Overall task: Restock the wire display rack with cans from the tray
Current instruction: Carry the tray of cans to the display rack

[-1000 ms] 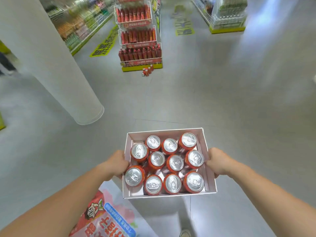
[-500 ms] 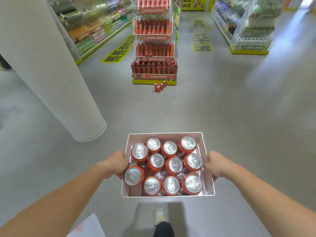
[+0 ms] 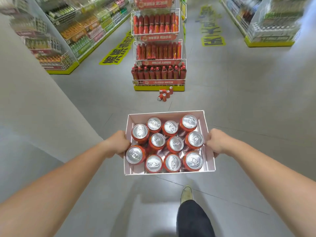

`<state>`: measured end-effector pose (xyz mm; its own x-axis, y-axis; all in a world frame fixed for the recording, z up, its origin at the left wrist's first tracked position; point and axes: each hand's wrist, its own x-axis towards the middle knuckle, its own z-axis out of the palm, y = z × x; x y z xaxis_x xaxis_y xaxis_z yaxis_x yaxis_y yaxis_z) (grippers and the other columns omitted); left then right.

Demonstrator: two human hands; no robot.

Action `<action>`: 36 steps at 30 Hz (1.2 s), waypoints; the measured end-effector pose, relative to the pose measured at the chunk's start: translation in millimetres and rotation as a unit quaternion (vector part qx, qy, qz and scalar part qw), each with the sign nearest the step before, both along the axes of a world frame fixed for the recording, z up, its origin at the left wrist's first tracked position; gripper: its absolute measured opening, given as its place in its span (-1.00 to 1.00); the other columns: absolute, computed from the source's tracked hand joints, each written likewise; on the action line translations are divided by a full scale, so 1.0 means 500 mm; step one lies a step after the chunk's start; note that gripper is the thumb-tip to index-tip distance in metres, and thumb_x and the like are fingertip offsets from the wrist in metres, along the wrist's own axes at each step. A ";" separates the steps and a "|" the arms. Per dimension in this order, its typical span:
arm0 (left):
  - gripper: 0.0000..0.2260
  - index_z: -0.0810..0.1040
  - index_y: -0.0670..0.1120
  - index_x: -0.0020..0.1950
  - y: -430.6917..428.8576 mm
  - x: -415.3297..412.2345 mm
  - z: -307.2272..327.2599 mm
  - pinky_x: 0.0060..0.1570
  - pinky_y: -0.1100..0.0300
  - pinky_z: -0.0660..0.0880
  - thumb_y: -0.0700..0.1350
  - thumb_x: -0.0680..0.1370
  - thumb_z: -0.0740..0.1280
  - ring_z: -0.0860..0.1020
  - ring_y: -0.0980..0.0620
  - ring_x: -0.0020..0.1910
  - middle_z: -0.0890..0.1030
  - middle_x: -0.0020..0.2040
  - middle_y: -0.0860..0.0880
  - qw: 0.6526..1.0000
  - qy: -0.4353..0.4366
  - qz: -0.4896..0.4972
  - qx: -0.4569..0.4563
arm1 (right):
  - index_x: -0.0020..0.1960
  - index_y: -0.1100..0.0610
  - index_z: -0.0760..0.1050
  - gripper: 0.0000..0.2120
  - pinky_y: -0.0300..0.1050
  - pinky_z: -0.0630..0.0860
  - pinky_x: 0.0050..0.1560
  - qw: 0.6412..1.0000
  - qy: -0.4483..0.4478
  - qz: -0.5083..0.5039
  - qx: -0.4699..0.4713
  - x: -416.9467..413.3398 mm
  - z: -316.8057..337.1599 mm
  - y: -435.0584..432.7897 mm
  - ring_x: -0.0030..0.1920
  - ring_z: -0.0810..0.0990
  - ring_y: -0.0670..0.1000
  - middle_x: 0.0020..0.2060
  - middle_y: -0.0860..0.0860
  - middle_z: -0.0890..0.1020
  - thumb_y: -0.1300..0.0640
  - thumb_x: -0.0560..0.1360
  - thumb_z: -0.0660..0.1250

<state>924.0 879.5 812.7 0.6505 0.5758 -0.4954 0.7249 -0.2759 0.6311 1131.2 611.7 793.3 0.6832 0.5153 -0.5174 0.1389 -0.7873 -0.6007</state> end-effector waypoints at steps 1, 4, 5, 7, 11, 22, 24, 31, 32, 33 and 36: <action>-0.75 0.55 -0.11 -0.32 0.037 0.048 -0.001 -0.51 0.19 0.51 -0.33 0.53 0.33 0.55 0.04 -0.50 0.56 -0.57 0.09 1.000 -0.003 0.002 0.002 | -0.32 0.30 0.48 -0.74 -0.10 0.53 -0.60 1.000 0.000 0.002 0.006 0.053 -0.003 0.040 -0.58 0.61 0.08 -0.52 0.13 0.59 0.44 0.48 0.13; -0.83 0.60 -0.13 -0.23 0.154 0.194 -0.004 -0.47 0.14 0.56 -0.31 0.53 0.35 0.60 0.02 -0.45 0.64 -0.42 -0.01 1.000 -0.007 0.012 -0.001 | -0.37 0.28 0.47 -0.72 -0.08 0.58 -0.55 1.000 0.003 0.010 0.006 0.205 0.009 0.163 -0.58 0.60 0.07 -0.56 0.11 0.57 0.45 0.46 0.13; -0.87 0.62 -0.14 -0.17 0.192 0.239 -0.002 -0.47 0.13 0.57 -0.30 0.53 0.36 0.62 0.00 -0.42 0.66 -0.35 -0.04 1.000 -0.008 0.016 -0.003 | -0.39 0.27 0.46 -0.71 -0.05 0.60 -0.52 1.000 0.006 0.014 0.003 0.252 0.015 0.202 -0.57 0.59 0.08 -0.59 0.10 0.56 0.46 0.45 0.14; -0.90 0.64 -0.16 -0.13 0.271 0.328 0.001 -0.48 0.16 0.56 -0.29 0.54 0.35 0.64 -0.01 -0.39 0.67 -0.31 -0.06 1.000 -0.013 0.027 -0.005 | -0.42 0.26 0.45 -0.70 -0.01 0.63 -0.47 1.000 0.009 0.021 0.005 0.350 0.025 0.282 -0.56 0.59 0.08 -0.62 0.07 0.55 0.48 0.42 0.16; -0.82 0.59 -0.14 -0.22 0.417 0.484 0.007 -0.58 0.26 0.45 -0.34 0.54 0.31 0.55 0.04 -0.47 0.61 -0.38 -0.02 0.999 -0.013 0.050 0.000 | -0.36 0.23 0.48 -0.73 0.05 0.66 -0.39 0.999 -0.006 0.037 -0.007 0.527 0.042 0.450 -0.48 0.63 0.15 -0.55 0.09 0.58 0.42 0.47 0.19; -0.89 0.64 -0.14 -0.15 0.945 0.879 -0.072 -0.43 0.13 0.56 -0.30 0.51 0.36 0.60 -0.05 -0.39 0.65 -0.33 -0.07 0.999 -0.016 0.031 -0.028 | -0.13 0.29 0.56 -0.85 0.17 0.68 -0.32 0.999 0.014 0.044 -0.002 0.931 -0.021 0.981 -0.29 0.71 0.27 -0.26 0.22 0.68 0.37 0.49 0.21; -0.89 0.63 -0.14 -0.19 1.044 0.946 -0.077 -0.49 0.18 0.52 -0.29 0.51 0.38 0.58 0.00 -0.44 0.62 -0.38 -0.04 0.999 -0.007 0.030 -0.028 | -0.15 0.23 0.55 -0.85 0.15 0.68 -0.30 0.999 0.021 0.048 0.009 0.997 -0.033 1.082 -0.26 0.72 0.27 -0.27 0.19 0.68 0.36 0.49 0.22; -0.93 0.61 -0.22 -0.13 1.369 1.171 -0.118 -0.46 0.17 0.51 -0.27 0.53 0.34 0.53 -0.05 -0.39 0.59 -0.32 -0.11 0.999 0.030 0.031 -0.013 | -0.16 0.22 0.55 -0.81 0.13 0.67 -0.33 0.998 0.027 0.057 0.005 1.210 -0.102 1.394 -0.32 0.70 0.25 -0.25 0.25 0.69 0.35 0.47 0.17; -0.93 0.61 -0.24 -0.11 1.414 1.204 -0.132 -0.45 0.16 0.52 -0.25 0.53 0.35 0.53 -0.05 -0.38 0.59 -0.32 -0.11 0.999 0.030 0.031 -0.009 | -0.20 0.21 0.54 -0.81 0.11 0.67 -0.34 0.998 0.025 0.059 0.006 1.243 -0.120 1.438 -0.33 0.70 0.25 -0.27 0.25 0.68 0.35 0.46 0.17; -0.92 0.61 -0.24 -0.11 1.457 1.238 -0.147 -0.47 0.17 0.50 -0.24 0.54 0.35 0.52 -0.03 -0.39 0.59 -0.33 -0.10 0.999 0.032 0.033 -0.004 | -0.21 0.22 0.55 -0.81 0.11 0.67 -0.34 0.998 0.022 0.063 0.009 1.276 -0.143 1.480 -0.33 0.70 0.25 -0.28 0.25 0.68 0.34 0.46 0.17; -0.93 0.61 -0.25 -0.11 1.583 1.339 -0.211 -0.52 0.22 0.43 -0.27 0.54 0.35 0.46 -0.03 -0.41 0.56 -0.33 -0.12 0.998 0.049 0.037 0.009 | -0.17 0.30 0.59 -0.81 0.18 0.66 -0.34 0.998 0.021 0.057 0.011 1.383 -0.226 1.608 -0.32 0.71 0.25 -0.29 0.27 0.69 0.34 0.45 0.20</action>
<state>1593.3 1671.0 707.4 0.5551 0.6297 -0.5435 0.8013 -0.2296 0.5524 1822.8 1415.4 680.1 0.5979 0.5998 -0.5318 0.2017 -0.7546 -0.6244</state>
